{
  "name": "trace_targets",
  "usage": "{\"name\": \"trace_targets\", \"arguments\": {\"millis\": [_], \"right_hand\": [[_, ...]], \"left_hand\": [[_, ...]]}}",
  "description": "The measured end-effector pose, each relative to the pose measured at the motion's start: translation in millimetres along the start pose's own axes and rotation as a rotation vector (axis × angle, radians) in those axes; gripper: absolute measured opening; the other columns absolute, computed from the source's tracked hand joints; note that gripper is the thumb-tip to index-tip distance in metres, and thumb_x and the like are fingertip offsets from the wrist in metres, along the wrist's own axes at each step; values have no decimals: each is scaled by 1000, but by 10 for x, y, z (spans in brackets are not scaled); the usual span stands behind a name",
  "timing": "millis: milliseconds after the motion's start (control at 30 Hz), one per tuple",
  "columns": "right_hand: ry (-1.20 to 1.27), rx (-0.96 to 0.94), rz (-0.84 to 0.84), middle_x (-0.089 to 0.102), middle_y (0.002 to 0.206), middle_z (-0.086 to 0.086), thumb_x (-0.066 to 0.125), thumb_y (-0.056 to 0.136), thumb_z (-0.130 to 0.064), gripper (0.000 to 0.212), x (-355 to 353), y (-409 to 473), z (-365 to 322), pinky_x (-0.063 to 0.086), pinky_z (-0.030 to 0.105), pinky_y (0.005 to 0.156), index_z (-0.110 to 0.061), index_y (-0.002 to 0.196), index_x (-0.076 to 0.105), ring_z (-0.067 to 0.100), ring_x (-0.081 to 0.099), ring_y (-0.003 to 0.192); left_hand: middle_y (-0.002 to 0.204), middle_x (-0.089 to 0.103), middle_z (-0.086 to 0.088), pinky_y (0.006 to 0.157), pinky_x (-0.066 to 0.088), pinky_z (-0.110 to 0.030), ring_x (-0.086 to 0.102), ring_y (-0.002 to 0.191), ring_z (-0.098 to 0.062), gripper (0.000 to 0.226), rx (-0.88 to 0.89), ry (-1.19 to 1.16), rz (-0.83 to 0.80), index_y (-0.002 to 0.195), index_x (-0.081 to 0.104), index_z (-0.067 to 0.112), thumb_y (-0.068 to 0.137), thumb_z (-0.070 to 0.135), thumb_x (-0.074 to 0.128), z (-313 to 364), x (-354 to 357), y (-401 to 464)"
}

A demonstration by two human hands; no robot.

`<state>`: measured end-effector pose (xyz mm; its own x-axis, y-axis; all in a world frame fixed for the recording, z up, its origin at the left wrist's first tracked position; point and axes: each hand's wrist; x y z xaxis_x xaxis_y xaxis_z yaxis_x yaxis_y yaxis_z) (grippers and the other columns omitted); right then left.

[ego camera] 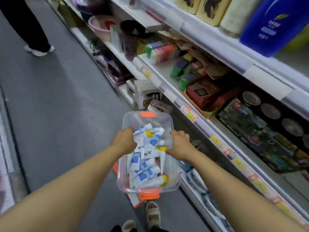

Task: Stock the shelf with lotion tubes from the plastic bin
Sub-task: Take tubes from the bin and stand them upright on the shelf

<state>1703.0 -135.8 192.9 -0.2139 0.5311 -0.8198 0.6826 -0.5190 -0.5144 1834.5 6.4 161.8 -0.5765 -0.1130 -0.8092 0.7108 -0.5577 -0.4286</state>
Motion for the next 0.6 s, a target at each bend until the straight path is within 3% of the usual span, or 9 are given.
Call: {"name": "trace_targets", "arguments": {"millis": [200, 400, 600], "right_hand": [[-53, -84, -115, 30, 142, 15, 66, 81, -26, 74, 388, 588, 128, 30, 37, 109, -11, 142, 26, 35, 27, 133], [-121, -131, -205, 32, 137, 15, 65, 81, -19, 69, 704, 1162, 334, 39, 41, 103, -11, 139, 29, 34, 37, 128], [-320, -258, -248, 33, 139, 15, 60, 83, -13, 64, 1132, 1739, 487, 35, 39, 103, -9, 139, 29, 35, 40, 126]], "left_hand": [[125, 58, -13, 95, 45, -39, 55, 113, -32, 40, -145, -89, -52, 123, 45, 15, 86, 26, 57, -253, 463, 233], [127, 56, -11, 93, 43, -33, 53, 117, -29, 48, -260, -180, -50, 129, 44, 14, 84, 16, 62, -333, 987, 468], [125, 58, -14, 89, 43, -34, 54, 113, -32, 45, -300, -232, -50, 128, 44, 12, 85, 13, 57, -402, 1494, 749]]}}
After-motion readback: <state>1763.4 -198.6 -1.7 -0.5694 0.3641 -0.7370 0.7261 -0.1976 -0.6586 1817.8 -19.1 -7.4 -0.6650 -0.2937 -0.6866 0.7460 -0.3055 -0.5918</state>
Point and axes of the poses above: each hand's wrist, its own y-axis towards the middle knuckle, its own x-axis out of the palm, z = x × y
